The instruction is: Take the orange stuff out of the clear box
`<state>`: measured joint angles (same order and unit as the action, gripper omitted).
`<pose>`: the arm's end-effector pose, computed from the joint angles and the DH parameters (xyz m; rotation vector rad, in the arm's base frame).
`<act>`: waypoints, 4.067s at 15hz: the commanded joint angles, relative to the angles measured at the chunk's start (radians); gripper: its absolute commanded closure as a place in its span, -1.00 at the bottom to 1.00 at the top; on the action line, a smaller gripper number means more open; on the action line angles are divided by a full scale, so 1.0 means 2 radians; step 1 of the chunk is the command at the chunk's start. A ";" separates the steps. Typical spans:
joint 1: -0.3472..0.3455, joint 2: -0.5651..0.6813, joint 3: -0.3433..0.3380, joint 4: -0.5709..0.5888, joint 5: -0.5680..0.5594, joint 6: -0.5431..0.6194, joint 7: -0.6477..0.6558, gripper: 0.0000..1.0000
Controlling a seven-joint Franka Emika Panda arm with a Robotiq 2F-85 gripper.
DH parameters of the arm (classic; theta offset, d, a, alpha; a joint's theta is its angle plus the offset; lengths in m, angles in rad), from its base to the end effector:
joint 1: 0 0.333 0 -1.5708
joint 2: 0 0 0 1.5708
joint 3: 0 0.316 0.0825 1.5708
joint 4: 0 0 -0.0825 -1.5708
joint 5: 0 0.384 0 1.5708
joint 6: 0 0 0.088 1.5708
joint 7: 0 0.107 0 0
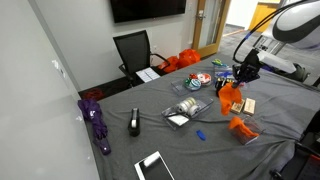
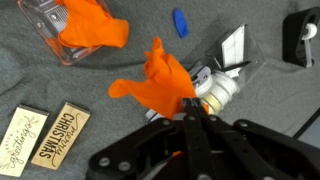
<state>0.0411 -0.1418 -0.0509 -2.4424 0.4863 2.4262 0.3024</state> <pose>0.4792 -0.0029 0.3681 -2.6279 0.9042 -0.0972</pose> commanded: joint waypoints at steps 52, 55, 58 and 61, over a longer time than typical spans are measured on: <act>-0.025 0.407 0.034 0.300 0.005 0.086 0.121 0.17; -0.025 0.380 0.035 0.285 0.007 0.082 0.111 -0.22; -0.024 0.349 0.032 0.268 0.006 0.069 0.109 -0.66; -0.022 0.318 0.028 0.249 0.002 0.054 0.107 -0.98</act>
<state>0.0120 0.5850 0.0021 -1.8643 0.4971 2.5734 0.5484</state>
